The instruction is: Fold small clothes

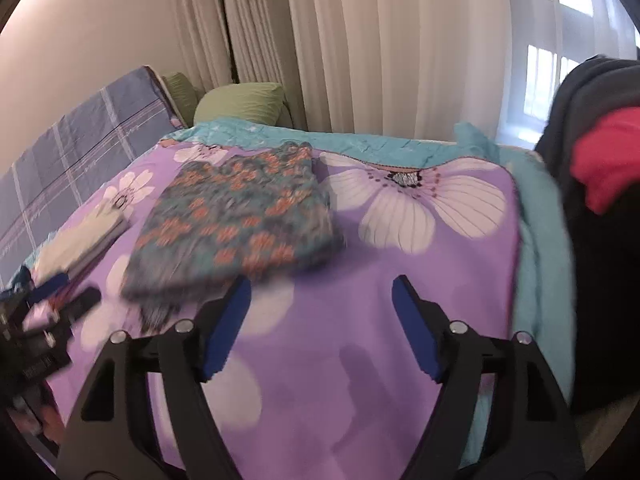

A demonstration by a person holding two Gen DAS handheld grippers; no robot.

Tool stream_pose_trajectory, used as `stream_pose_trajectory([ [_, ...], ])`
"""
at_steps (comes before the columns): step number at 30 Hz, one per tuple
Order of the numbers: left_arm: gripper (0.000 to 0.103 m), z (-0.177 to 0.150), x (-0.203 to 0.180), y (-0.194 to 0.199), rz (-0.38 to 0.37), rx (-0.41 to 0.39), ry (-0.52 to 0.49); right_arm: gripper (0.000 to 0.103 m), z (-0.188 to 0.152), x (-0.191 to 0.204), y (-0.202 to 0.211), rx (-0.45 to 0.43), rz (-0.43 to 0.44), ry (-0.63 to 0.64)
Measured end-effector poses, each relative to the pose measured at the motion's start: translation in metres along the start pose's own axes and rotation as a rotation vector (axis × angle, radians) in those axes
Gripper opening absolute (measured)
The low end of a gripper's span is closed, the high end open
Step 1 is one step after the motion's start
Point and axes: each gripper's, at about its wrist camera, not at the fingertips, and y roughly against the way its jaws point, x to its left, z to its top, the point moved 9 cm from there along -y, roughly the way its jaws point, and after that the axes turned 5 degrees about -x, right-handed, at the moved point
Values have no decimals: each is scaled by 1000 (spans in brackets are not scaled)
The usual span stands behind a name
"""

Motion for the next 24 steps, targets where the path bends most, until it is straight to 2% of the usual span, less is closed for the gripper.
stream_pose_trajectory([
  [4, 94, 8, -15, 41, -6, -60, -3, 84, -9, 7, 28, -8, -22, 50],
  [7, 101, 13, -28, 75, -30, -115, 0, 88, 0, 8, 51, -50, -26, 53],
  [10, 102, 21, -34, 113, -33, -192, 19, 90, 7, 8, 71, -88, -40, 54],
  [14, 102, 24, -36, 147, -23, -236, 32, 92, 7, 12, 93, -111, -44, 54],
  [20, 102, 13, -35, 188, 15, -262, 21, 95, -8, 25, 116, -116, -48, 81],
  [24, 102, -4, -27, 218, 4, -278, 85, 96, -21, 41, 133, -116, -23, 106],
])
